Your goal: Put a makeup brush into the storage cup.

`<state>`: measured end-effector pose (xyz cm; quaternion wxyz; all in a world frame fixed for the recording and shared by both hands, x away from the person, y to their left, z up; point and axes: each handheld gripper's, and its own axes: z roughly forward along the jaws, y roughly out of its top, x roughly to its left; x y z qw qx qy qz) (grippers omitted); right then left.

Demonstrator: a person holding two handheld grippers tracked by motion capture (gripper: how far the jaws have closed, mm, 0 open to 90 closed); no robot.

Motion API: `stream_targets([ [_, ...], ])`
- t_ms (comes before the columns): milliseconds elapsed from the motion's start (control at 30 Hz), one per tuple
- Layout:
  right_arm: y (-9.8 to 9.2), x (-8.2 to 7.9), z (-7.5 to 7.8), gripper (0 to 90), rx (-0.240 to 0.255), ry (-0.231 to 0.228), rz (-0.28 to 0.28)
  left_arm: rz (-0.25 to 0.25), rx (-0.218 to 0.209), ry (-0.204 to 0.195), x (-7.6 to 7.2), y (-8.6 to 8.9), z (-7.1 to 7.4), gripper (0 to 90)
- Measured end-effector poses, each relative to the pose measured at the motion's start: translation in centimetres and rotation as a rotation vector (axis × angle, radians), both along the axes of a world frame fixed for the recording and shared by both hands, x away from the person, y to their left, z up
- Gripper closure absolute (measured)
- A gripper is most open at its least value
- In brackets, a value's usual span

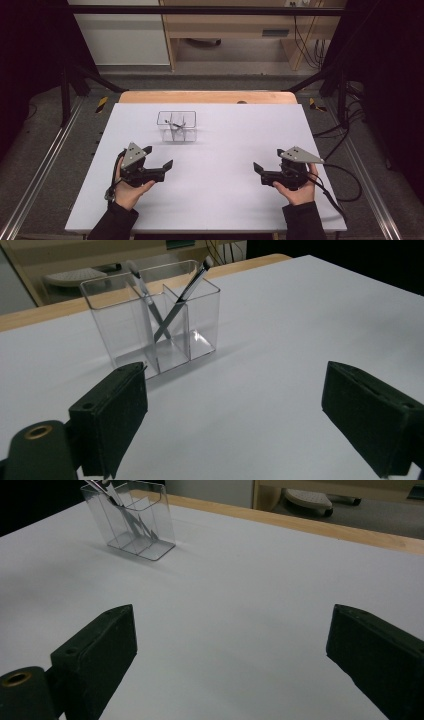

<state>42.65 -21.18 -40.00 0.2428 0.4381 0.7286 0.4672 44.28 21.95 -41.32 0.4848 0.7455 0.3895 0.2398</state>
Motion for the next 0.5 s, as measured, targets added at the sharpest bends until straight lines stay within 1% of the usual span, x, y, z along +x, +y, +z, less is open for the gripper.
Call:
stream_targets([
  [67, 0.0, 0.0, 0.0, 6.7, -0.001, 0.001, 0.005, 0.012, -0.002, 0.005, -0.1, 0.4, -0.2, 9.4],
  [200, 0.0, -0.1, -0.1, 6.6, -0.005, 0.01, 0.017, 0.015, -0.008, 0.015, -0.4, 1.1, -0.5, 8.6],
  [333, 0.0, -0.1, -0.2, 6.6, -0.005, 0.012, 0.015, 0.016, -0.015, 0.019, -0.7, 1.5, -0.8, 8.3],
  [500, -0.2, -0.1, -0.2, 6.7, -0.001, 0.014, 0.014, 0.026, -0.011, 0.021, -0.9, 1.9, -1.0, 8.3],
])
